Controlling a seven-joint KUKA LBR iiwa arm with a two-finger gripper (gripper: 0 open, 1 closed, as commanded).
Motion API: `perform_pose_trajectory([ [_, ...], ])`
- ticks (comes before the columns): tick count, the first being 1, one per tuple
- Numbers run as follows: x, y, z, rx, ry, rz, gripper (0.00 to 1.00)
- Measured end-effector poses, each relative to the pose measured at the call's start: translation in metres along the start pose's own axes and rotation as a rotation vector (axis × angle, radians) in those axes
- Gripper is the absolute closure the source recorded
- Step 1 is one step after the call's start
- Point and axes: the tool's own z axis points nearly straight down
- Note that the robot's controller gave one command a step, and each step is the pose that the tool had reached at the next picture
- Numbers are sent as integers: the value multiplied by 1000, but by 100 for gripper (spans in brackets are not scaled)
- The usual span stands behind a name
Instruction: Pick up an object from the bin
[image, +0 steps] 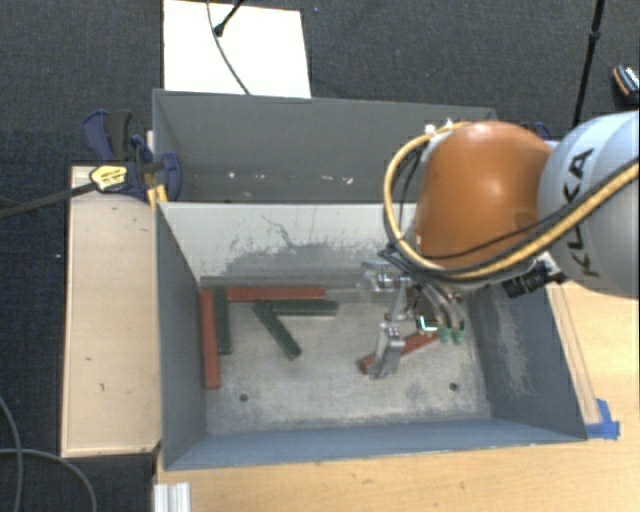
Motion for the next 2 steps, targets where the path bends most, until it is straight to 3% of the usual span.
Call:
perform_pose_trajectory([
  [1, -24, -106, 177, 1, -1, -169, 0],
  [2, -24, -105, 176, 0, -3, -165, 0],
])
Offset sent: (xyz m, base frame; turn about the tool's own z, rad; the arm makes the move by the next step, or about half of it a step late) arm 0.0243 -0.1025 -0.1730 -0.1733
